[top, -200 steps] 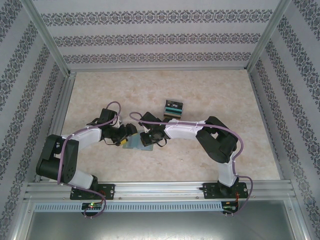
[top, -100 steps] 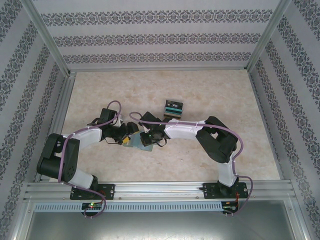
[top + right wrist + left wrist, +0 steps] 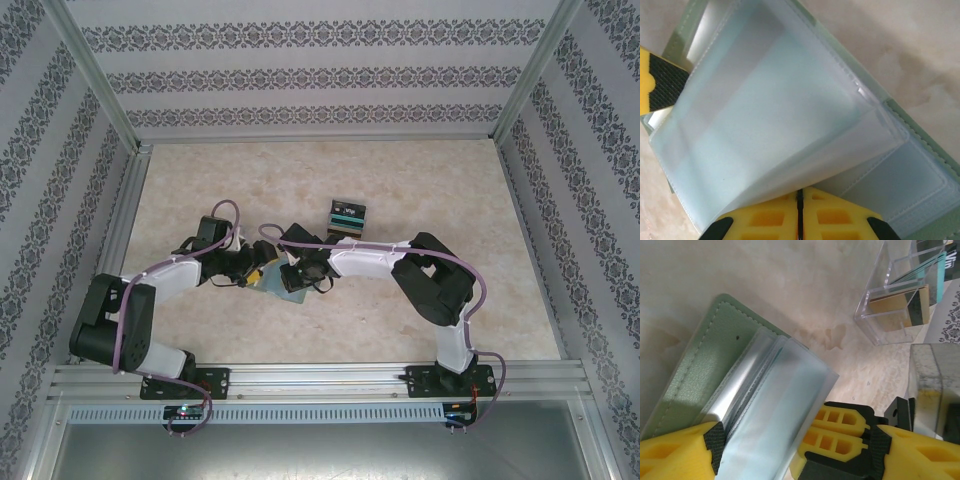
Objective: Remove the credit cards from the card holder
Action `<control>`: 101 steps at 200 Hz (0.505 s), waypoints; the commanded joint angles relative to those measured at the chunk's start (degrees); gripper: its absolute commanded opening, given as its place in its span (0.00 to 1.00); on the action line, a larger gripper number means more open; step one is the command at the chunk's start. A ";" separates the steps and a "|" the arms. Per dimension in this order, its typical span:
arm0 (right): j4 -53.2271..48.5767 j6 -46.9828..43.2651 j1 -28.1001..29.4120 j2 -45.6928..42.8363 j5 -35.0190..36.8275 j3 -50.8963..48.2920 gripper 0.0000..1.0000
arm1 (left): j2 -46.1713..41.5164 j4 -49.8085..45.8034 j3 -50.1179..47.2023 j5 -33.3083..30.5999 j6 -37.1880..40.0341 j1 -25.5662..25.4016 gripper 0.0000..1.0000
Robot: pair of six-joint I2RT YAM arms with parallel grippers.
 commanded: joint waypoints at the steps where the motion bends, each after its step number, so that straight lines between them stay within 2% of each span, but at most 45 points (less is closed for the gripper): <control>1: -0.99 0.70 0.35 2.17 -0.14 -0.07 0.11 | -2.15 2.79 -0.29 4.79 -1.48 -0.21 0.78; 101: -1.03 0.91 0.47 1.84 -0.13 -0.25 0.11 | -4.72 2.18 -0.59 4.71 -1.96 -0.23 0.78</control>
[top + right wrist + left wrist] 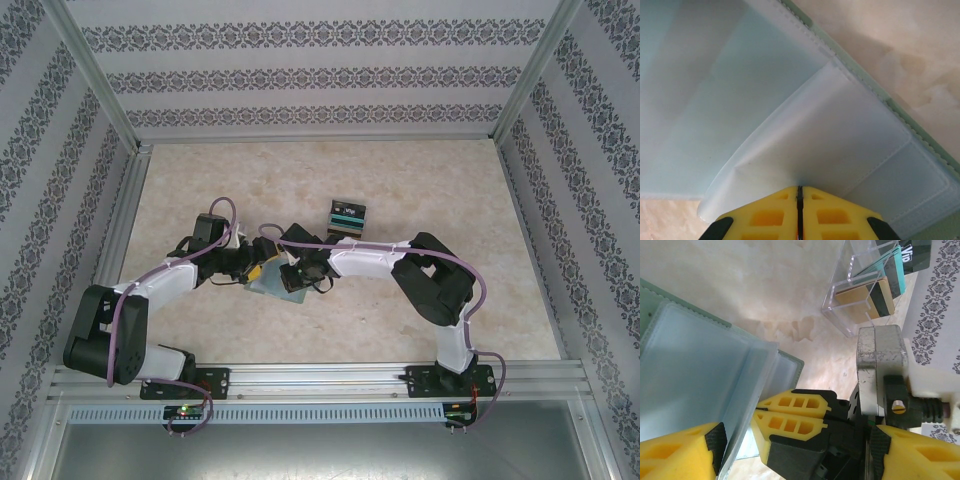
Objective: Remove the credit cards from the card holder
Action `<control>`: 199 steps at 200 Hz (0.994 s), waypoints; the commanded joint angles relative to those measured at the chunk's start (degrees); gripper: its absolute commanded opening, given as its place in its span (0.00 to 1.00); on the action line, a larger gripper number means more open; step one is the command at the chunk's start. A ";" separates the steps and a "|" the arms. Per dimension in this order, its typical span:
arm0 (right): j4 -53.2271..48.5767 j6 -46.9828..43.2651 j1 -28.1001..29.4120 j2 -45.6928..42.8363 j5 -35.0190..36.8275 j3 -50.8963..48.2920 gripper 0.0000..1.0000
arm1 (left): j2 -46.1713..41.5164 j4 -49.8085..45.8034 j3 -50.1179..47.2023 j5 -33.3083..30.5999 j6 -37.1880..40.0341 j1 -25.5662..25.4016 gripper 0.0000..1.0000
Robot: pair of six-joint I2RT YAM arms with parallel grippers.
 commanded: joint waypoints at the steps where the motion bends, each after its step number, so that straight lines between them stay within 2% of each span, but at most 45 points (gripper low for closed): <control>1: -1.09 0.77 0.48 1.82 -0.09 -0.26 0.11 | -1.21 2.06 -0.52 2.00 -1.06 -0.45 0.78; 37: -1.09 0.89 0.46 1.07 0.42 -0.73 0.11 | -0.82 2.45 -0.92 2.23 -1.02 -0.53 0.78; 88: 1.71 2.52 -0.57 -5.62 4.68 -5.76 0.15 | 0.44 4.12 -0.40 2.07 -1.67 -3.17 0.78; 126: 2.14 3.90 -1.04 -6.61 4.99 -7.60 0.15 | 1.30 4.59 -0.10 1.14 -1.82 -4.75 0.78; 160: 2.26 4.15 -1.06 -7.57 6.26 -8.36 0.20 | 0.79 3.53 -0.03 0.87 -1.07 -4.70 0.78; 199: 1.98 5.58 -1.34 -8.89 8.72 -9.29 0.20 | 3.16 6.86 0.45 1.62 -2.77 -6.33 0.77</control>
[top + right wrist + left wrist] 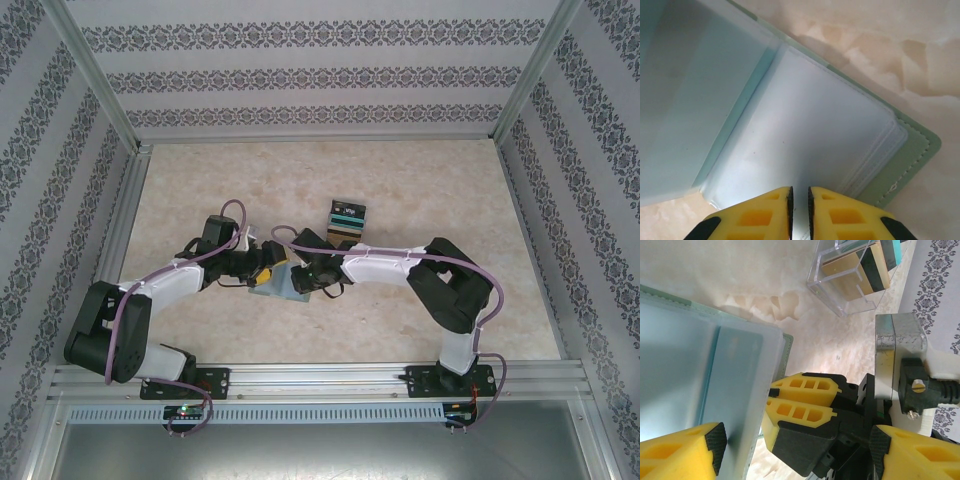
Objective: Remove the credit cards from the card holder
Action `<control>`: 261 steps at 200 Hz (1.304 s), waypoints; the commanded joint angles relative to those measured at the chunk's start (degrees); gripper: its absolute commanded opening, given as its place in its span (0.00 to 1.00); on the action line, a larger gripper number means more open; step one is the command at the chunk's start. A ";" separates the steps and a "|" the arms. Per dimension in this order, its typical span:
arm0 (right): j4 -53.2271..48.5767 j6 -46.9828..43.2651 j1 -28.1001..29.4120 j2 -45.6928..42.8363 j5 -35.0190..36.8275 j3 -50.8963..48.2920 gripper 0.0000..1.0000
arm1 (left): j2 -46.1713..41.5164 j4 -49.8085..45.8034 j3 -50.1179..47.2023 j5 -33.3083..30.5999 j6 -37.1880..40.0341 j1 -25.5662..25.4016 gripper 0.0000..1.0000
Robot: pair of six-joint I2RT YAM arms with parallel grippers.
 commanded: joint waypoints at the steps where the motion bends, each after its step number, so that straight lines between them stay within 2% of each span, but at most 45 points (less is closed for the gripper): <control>1: -0.59 2.11 -0.94 -2.68 3.48 -1.53 0.20 | 1.87 3.85 0.75 0.40 -1.25 -2.05 0.77; 23: -0.52 3.69 -1.80 -4.26 5.53 -3.21 0.20 | 2.87 4.47 1.77 -0.16 -1.50 -3.90 0.77; 47: -0.03 4.24 -2.57 -4.42 4.56 -4.22 0.21 | 4.04 4.70 2.65 -0.07 -1.40 -5.14 0.77; 75: 0.26 4.44 -2.63 -3.98 4.09 -4.11 0.21 | 4.45 4.84 2.91 -0.02 -1.37 -5.47 0.77; 101: 0.39 4.25 -2.62 -3.81 3.85 -3.82 0.21 | 2.96 1.61 3.27 -2.61 0.02 -5.35 0.77; 177: -0.43 2.55 -1.93 -3.74 2.42 -0.82 0.22 | -3.84 -9.38 -0.32 -13.10 1.75 3.21 0.75; 261: -2.36 0.52 -0.27 0.06 -0.73 6.86 0.31 | 0.02 -6.43 -2.97 -11.24 1.70 4.30 0.74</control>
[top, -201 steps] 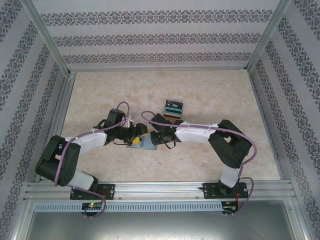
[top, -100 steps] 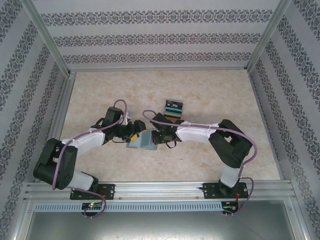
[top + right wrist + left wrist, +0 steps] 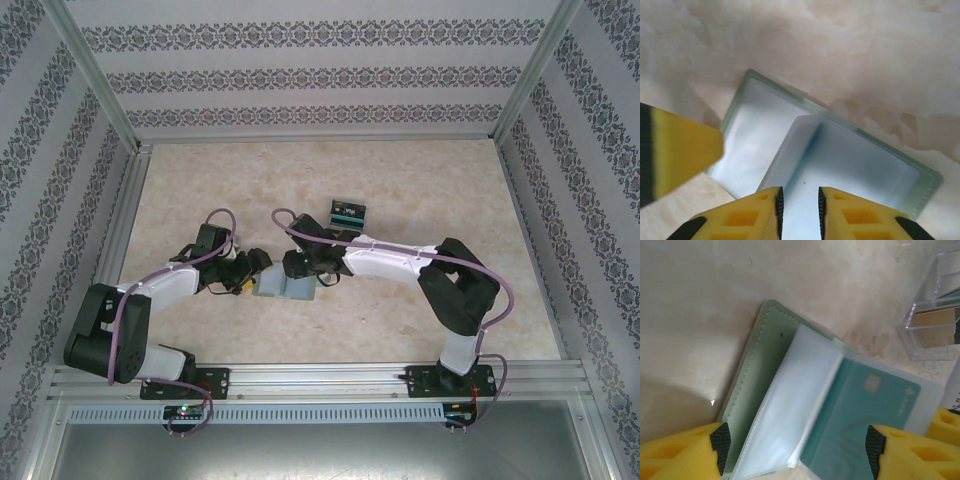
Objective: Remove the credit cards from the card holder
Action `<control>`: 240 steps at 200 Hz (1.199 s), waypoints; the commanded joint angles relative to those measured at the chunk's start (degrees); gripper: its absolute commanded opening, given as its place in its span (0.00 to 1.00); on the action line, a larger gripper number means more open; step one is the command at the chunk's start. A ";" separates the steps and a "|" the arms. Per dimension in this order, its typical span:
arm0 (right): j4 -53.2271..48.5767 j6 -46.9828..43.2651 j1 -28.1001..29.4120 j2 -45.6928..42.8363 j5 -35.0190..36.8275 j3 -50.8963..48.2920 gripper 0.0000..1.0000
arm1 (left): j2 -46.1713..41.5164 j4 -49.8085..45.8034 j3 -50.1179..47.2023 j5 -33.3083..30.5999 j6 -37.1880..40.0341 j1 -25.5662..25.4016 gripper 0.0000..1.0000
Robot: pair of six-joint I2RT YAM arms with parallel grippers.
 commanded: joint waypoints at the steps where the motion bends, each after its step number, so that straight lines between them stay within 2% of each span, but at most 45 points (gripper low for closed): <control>1: -1.54 -1.21 0.42 1.62 -1.00 1.08 0.31 | 0.68 -0.04 -0.10 0.63 0.99 0.47 0.74; 62: -0.71 -0.70 0.41 3.05 -3.72 2.04 0.40 | 1.58 -0.06 0.16 0.85 1.15 0.52 0.73; 118: -1.69 -0.73 0.06 0.61 -0.12 -1.00 0.45 | -6.98 -11.02 3.38 -9.35 3.80 0.78 0.74; 142: -2.75 -0.13 -0.47 -1.33 2.96 -3.21 0.45 | -6.99 -9.23 4.33 -5.63 4.76 0.63 0.74; 158: -3.02 0.08 -0.86 -1.62 3.21 -4.58 0.41 | -5.62 -7.64 4.49 -3.69 4.91 -0.07 0.73; 240: -2.04 2.59 -2.07 -2.89 3.74 -10.56 0.34 | 0.73 -3.12 6.56 -0.76 5.39 -3.23 0.73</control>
